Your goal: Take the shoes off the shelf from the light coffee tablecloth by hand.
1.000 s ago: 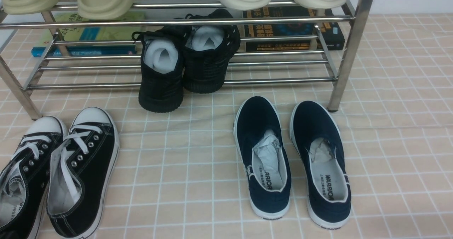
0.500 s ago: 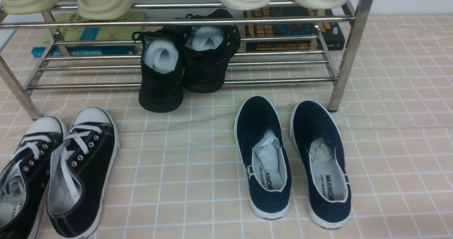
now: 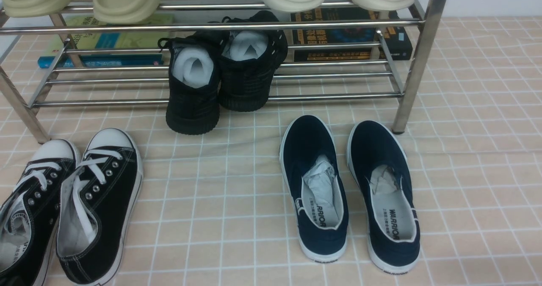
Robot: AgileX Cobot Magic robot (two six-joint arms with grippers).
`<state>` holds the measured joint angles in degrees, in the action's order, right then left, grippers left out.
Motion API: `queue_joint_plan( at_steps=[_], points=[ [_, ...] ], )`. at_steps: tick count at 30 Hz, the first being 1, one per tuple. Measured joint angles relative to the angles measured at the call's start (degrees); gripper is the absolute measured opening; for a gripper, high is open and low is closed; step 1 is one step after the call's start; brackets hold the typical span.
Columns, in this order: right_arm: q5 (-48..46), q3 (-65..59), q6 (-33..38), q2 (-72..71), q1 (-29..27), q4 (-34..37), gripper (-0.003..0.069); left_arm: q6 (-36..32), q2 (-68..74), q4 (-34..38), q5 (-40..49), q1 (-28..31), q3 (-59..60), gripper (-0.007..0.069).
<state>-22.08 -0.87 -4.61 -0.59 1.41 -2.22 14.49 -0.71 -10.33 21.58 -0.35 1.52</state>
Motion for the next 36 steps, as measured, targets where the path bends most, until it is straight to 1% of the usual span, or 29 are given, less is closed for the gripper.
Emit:
queue_joint_plan(
  at_steps=[36],
  points=[
    [0.0,0.0,0.0,0.0,0.0,0.0,0.024,0.0,0.0,-1.0,0.1,0.0,-0.1,0.0115]
  ],
)
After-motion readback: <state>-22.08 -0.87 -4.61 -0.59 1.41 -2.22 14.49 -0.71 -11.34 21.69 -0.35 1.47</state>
